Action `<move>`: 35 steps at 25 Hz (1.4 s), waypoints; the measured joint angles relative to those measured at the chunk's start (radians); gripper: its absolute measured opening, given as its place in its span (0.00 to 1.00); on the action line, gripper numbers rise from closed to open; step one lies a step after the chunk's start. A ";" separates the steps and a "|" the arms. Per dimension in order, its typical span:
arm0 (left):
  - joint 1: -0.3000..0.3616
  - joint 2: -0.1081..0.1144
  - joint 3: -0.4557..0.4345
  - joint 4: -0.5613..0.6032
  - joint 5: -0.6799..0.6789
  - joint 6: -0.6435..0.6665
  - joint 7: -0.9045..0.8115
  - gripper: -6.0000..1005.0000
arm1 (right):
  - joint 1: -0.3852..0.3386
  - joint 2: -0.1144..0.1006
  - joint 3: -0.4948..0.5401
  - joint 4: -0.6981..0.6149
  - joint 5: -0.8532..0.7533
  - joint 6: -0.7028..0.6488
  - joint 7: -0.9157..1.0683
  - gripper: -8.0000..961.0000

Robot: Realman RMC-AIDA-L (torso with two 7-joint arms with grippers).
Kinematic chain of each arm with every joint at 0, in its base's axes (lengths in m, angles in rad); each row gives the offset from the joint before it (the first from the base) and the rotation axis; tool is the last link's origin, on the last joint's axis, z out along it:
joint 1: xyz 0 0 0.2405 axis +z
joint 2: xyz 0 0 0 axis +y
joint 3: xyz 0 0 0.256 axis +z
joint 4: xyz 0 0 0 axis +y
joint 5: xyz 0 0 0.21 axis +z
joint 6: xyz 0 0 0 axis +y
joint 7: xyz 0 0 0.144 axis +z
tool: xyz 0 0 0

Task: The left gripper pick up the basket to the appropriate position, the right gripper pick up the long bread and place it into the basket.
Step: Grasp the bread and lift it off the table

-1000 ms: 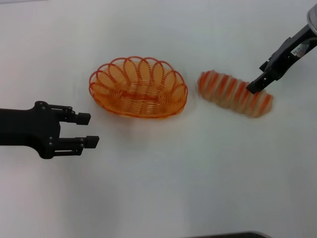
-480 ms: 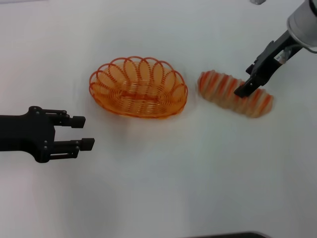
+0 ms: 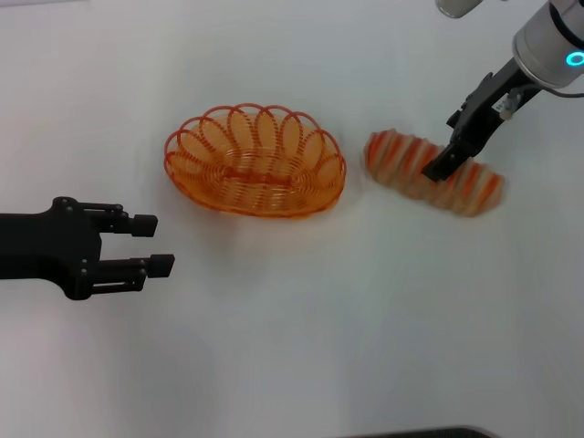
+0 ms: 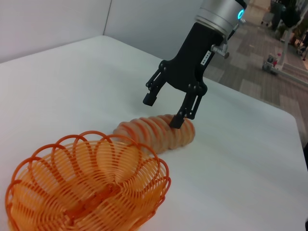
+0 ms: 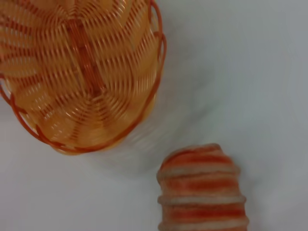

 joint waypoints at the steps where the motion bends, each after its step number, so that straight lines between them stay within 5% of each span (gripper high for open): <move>1: 0.000 0.000 -0.001 0.000 0.000 0.001 0.000 0.59 | 0.000 0.001 0.000 0.001 0.002 0.000 0.000 0.88; 5: -0.001 0.000 0.000 0.000 0.000 -0.002 0.000 0.58 | 0.001 0.004 -0.009 0.009 0.021 -0.002 -0.002 0.98; 35: -0.004 0.000 -0.007 -0.001 0.000 -0.003 -0.002 0.58 | 0.000 0.002 -0.051 0.111 0.017 0.106 0.038 0.83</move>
